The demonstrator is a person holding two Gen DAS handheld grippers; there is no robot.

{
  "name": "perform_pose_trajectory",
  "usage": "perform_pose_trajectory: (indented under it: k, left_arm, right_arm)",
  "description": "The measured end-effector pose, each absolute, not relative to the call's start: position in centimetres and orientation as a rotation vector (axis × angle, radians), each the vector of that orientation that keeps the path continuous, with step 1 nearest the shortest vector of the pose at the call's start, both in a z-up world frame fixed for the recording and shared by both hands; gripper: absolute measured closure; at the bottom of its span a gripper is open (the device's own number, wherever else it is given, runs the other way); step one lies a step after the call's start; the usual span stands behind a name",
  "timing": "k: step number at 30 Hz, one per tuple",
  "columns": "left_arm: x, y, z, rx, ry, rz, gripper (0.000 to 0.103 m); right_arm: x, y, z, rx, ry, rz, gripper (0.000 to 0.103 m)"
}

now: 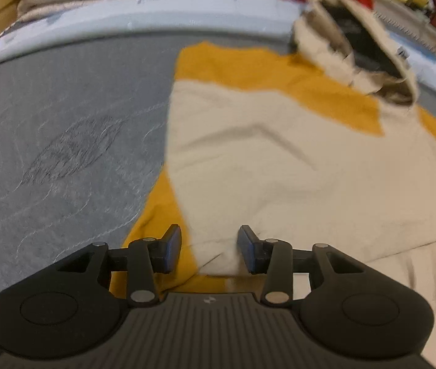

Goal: Fold large clothes

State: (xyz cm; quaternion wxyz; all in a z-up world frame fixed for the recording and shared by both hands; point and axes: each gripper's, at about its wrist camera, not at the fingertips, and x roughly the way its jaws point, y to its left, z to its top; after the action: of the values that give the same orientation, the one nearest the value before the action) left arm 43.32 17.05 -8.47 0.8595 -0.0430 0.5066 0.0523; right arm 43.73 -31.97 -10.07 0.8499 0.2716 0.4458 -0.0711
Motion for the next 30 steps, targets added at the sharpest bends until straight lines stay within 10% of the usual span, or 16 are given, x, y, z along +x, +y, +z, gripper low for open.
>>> perform_pose_trajectory:
  k: [30]
  left_arm:
    - [36.9,2.5,-3.2,0.114,0.771,-0.172,0.021]
  right_arm:
    - [34.4,-44.0,1.3,0.373,0.552,-0.318,0.052]
